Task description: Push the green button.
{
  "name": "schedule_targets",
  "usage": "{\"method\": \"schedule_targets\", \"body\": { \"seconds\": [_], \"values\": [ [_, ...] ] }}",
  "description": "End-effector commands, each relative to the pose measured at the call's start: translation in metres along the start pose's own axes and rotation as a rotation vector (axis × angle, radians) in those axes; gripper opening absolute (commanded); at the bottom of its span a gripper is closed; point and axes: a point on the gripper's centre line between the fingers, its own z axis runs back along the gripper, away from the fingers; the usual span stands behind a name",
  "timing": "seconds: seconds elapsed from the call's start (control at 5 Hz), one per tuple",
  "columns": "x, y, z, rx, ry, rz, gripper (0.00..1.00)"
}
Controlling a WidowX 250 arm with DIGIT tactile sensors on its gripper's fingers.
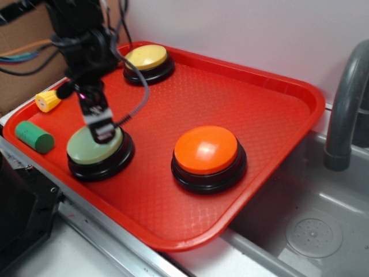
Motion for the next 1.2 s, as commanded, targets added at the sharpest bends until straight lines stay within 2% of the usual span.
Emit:
{"method": "schedule_targets", "body": {
  "seconds": [0.0,0.2,0.4,0.6,1.0],
  "values": [
    [-0.013,0.017,0.051,0.007,0.0,0.154,1.0],
    [-0.015,0.019,0.058,0.005,0.037,0.179,1.0],
    [-0.015,0.022,0.068,-0.026,0.039,0.19,1.0],
    [-0.019,0.028,0.082,-0.058,0.089,0.201,1.0],
    [-0.018,0.033,0.106,-0.045,0.05,0.224,1.0]
  ]
}}
